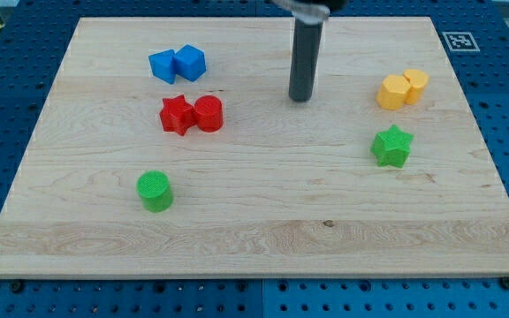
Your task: Place the green circle parallel to green star
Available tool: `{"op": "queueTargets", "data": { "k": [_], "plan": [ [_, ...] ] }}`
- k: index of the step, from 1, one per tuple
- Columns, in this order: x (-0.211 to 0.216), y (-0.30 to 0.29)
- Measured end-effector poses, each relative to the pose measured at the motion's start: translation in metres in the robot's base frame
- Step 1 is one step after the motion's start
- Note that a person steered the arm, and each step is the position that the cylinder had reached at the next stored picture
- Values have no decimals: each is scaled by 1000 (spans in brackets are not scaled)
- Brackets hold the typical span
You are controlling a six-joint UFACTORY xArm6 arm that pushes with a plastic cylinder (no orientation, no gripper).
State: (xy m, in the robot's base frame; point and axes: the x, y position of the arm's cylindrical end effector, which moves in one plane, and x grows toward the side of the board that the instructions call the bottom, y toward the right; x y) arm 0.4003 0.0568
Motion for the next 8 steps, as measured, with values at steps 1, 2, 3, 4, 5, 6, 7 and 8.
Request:
{"op": "queueTargets", "data": {
  "k": [1, 2, 3, 4, 5, 6, 7, 8],
  "plan": [
    [45, -11],
    [84, -67],
    [97, -141],
    [102, -207],
    [119, -220],
    [152, -193],
    [156, -134],
    [133, -67]
  ]
}}
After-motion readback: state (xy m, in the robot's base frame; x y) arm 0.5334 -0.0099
